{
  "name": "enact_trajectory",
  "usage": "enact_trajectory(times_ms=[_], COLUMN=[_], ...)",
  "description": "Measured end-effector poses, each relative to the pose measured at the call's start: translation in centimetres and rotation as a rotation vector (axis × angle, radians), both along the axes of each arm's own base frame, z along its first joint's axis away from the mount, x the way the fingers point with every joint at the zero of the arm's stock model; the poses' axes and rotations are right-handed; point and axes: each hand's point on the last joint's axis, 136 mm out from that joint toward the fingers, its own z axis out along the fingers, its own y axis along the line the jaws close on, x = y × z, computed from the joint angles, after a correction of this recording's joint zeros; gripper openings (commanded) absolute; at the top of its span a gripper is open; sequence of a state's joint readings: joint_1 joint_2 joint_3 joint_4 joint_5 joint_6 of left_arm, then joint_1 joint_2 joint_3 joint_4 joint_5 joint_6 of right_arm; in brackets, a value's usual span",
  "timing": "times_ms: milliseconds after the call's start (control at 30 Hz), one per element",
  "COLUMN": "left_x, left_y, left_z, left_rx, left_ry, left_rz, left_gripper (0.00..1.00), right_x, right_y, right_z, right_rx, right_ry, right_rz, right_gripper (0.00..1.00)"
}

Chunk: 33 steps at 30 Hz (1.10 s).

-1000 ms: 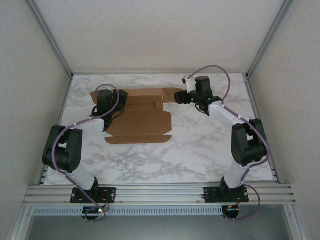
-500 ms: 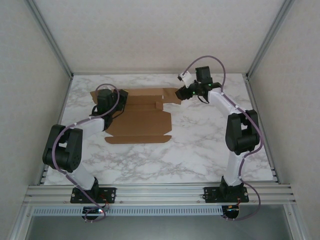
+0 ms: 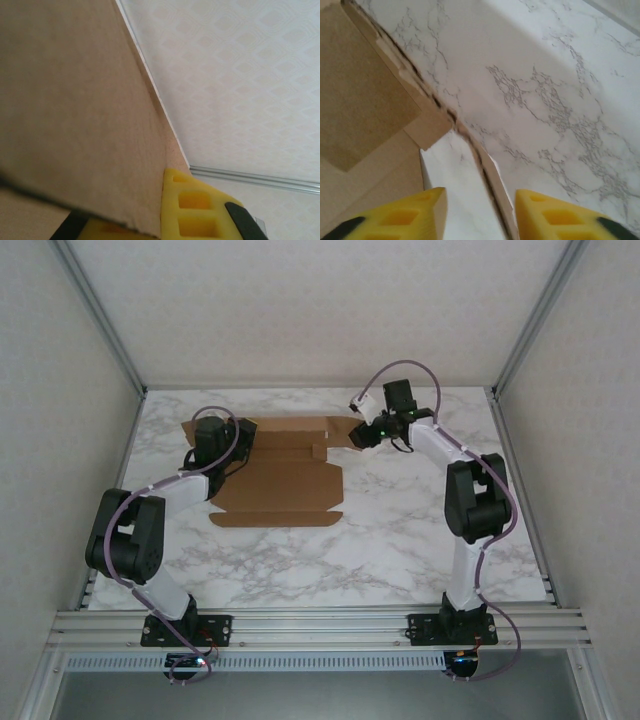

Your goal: Fold the paper box

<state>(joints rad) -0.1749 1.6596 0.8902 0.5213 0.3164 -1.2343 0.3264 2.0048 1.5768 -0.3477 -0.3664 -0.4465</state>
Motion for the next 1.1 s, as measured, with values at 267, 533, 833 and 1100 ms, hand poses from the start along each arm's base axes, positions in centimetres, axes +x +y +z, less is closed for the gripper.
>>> enact_trajectory(times_ms=[267, 533, 833, 1100], left_x=[0.0, 0.0, 0.1, 0.1], left_y=[0.0, 0.0, 0.2, 0.4], left_z=[0.0, 0.1, 0.2, 0.0], left_rx=[-0.001, -0.003, -0.002, -0.001], left_ry=[0.0, -0.003, -0.007, -0.003], left_rz=[-0.002, -0.005, 0.003, 0.006], left_gripper=[0.03, 0.03, 0.02, 0.01], right_x=[1.0, 2.0, 0.6, -2.3], right_y=[0.8, 2.0, 3.2, 3.2], right_z=[0.0, -0.1, 0.0, 0.1], right_rx=[-0.025, 0.081, 0.343, 0.325], right_ry=[0.023, 0.227, 0.406, 0.379], right_rz=[-0.127, -0.516, -0.888, -0.853], right_gripper=[0.0, 0.0, 0.03, 0.48])
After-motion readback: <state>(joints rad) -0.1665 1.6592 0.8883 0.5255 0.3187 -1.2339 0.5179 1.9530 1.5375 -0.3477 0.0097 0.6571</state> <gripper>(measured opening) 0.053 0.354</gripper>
